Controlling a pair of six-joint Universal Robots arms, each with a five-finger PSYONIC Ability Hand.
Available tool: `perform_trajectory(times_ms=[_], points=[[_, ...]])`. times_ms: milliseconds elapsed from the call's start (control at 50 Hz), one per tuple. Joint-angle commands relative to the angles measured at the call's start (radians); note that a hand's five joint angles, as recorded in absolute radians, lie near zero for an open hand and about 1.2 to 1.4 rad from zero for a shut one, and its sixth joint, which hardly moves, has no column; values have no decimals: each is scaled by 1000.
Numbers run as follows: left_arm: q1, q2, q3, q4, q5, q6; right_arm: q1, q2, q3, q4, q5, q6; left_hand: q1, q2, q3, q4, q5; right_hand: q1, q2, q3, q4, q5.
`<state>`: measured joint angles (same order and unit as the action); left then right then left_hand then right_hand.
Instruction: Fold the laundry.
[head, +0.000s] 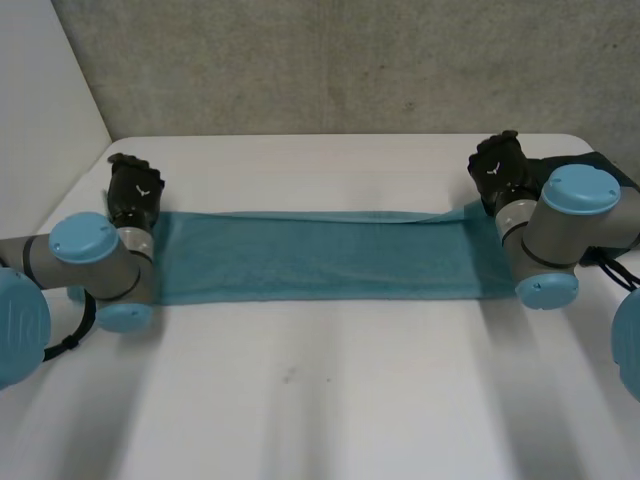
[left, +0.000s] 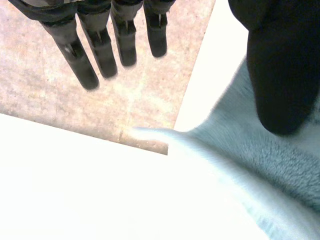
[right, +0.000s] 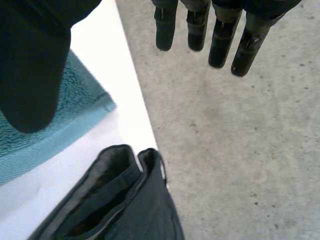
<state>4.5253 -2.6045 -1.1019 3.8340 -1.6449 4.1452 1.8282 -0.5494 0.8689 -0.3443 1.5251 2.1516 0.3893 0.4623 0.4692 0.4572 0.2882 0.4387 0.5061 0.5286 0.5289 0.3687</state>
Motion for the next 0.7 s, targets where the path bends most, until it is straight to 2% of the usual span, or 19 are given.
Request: perform_trajectory(times_ms=[20,100,140,220,300,380,440,540,620,700], points=[[-54,70,-38,-1,-38,-5,-4,-81,-1,5,15,86,-215,-288,-295,-283,-288,-264,-332,-354,-354,-369],[-45,162,-90,-10,-50,-23,-12,-184,19,100,12,204,-215,-288,-295,-283,-288,-264,-332,-354,-354,-369],[-41,196,-119,-20,-47,-39,-13,-240,27,199,6,266,-215,-288,-295,-283,-288,-264,-332,-354,-354,-369],[-40,273,-171,-76,-6,-102,-13,-312,36,362,-2,352,-215,-288,-295,-283,-288,-264,-332,-354,-354,-369],[-20,351,-211,-212,77,-183,-17,-362,58,499,-20,424,-215,-288,-295,-283,-288,-264,-332,-354,-354,-369],[35,418,-240,-334,97,-258,-32,-398,122,580,-60,477,-215,-288,-295,-283,-288,-264,-332,-354,-354,-369],[75,452,-254,-395,120,-312,-56,-429,180,604,-94,490,-215,-288,-295,-283,-288,-264,-332,-354,-354,-369],[164,478,-280,-485,239,-402,-90,-497,312,608,-167,482,-196,-269,-276,-264,-270,-201,-269,-291,-291,-306],[230,475,-283,-504,284,-407,-122,-503,398,597,-189,482,-190,-263,-270,-258,-264,-116,-184,-206,-206,-221],[270,466,-292,-504,286,-401,-155,-504,478,561,-232,481,-187,-261,-267,-255,-261,22,-46,-68,-68,-83]])
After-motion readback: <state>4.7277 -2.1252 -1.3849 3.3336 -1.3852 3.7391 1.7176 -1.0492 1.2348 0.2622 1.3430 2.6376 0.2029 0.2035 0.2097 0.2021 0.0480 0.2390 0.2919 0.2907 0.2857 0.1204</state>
